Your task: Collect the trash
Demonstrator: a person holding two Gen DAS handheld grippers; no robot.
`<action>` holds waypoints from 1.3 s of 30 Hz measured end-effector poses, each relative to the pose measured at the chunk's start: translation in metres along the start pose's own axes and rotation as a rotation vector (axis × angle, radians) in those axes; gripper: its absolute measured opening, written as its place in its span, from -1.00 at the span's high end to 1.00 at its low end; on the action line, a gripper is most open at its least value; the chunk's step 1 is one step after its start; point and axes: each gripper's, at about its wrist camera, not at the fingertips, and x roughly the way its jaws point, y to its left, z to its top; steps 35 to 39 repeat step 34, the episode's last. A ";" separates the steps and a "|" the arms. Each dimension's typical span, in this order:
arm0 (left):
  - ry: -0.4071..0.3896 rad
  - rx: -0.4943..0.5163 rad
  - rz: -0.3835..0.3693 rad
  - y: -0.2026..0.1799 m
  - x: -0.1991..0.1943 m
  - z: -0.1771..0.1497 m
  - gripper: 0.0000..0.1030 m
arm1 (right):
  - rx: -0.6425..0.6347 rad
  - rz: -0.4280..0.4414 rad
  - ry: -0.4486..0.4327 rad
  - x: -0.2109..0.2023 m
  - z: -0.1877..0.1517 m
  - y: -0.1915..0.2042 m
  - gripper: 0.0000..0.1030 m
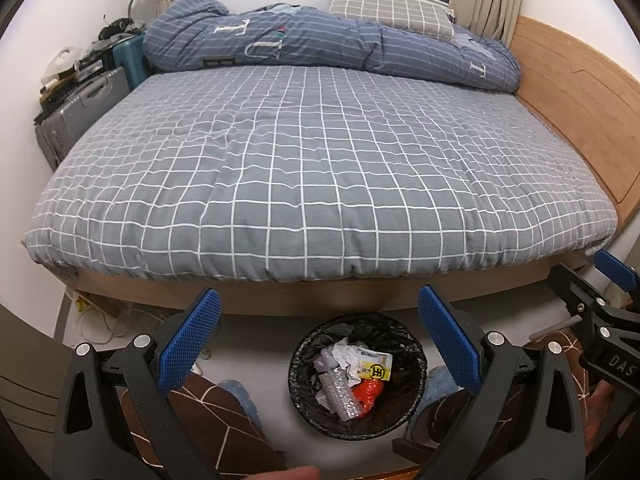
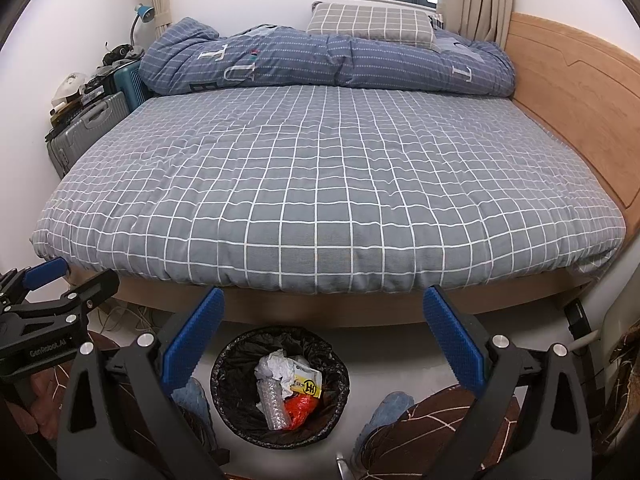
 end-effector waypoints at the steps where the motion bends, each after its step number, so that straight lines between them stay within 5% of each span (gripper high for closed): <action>1: -0.001 -0.002 0.000 0.000 0.000 0.000 -0.89 | 0.001 0.001 0.000 0.000 -0.001 0.000 -0.85; 39: 0.012 0.018 -0.011 -0.002 0.002 -0.004 -0.89 | -0.001 0.002 0.006 0.001 -0.002 0.004 -0.85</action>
